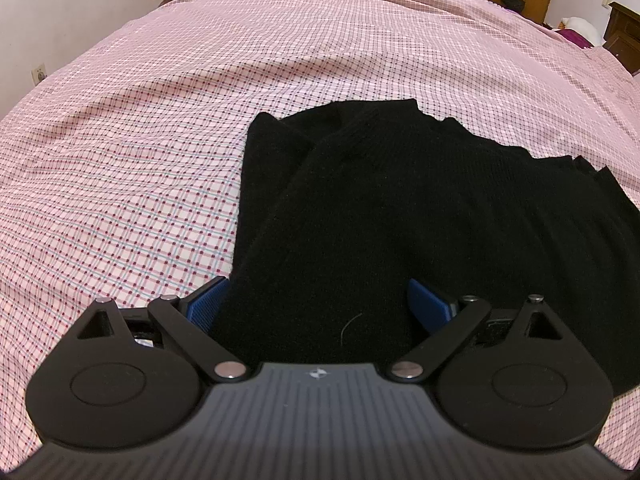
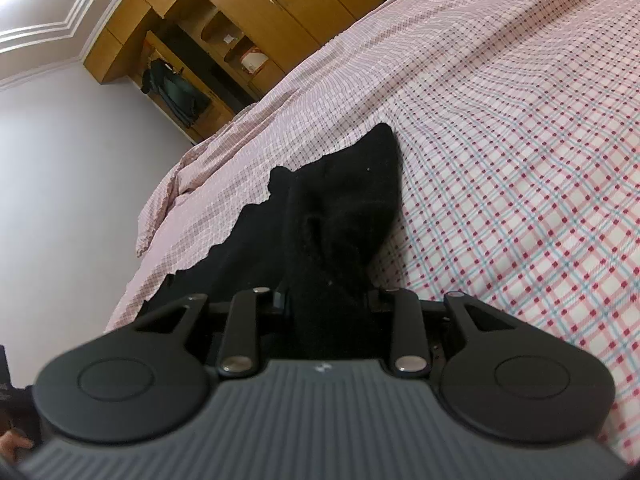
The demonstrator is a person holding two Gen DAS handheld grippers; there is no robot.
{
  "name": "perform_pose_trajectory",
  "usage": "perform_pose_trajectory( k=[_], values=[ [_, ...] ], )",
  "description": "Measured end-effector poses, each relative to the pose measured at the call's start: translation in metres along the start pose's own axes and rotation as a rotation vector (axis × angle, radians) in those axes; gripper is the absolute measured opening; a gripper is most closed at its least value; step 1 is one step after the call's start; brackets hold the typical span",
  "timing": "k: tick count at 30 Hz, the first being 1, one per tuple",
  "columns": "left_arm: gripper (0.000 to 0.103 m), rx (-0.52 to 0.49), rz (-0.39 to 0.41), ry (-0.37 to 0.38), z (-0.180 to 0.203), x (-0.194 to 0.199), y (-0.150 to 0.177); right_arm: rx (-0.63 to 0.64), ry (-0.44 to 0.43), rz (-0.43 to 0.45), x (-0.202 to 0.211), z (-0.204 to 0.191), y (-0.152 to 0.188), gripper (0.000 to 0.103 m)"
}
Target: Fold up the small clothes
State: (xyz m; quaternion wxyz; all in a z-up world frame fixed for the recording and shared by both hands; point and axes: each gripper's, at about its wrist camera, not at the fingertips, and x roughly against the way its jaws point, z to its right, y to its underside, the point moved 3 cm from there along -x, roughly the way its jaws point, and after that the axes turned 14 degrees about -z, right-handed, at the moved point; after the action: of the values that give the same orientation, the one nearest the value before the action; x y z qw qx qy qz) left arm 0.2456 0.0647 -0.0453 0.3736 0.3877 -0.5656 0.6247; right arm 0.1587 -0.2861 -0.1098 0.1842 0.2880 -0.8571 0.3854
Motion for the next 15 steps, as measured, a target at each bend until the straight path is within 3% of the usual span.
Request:
perform_pose_trajectory(
  k=[8,15],
  values=[
    [0.097,-0.001,-0.002,0.006,-0.001,0.007,0.002,-0.055,-0.041,0.041,0.011,-0.007,-0.008,0.025],
    [0.097,0.005,0.013,0.005,-0.014,0.020,0.004,0.020,-0.075,0.076,0.022,-0.051,-0.025,0.024]
  ],
)
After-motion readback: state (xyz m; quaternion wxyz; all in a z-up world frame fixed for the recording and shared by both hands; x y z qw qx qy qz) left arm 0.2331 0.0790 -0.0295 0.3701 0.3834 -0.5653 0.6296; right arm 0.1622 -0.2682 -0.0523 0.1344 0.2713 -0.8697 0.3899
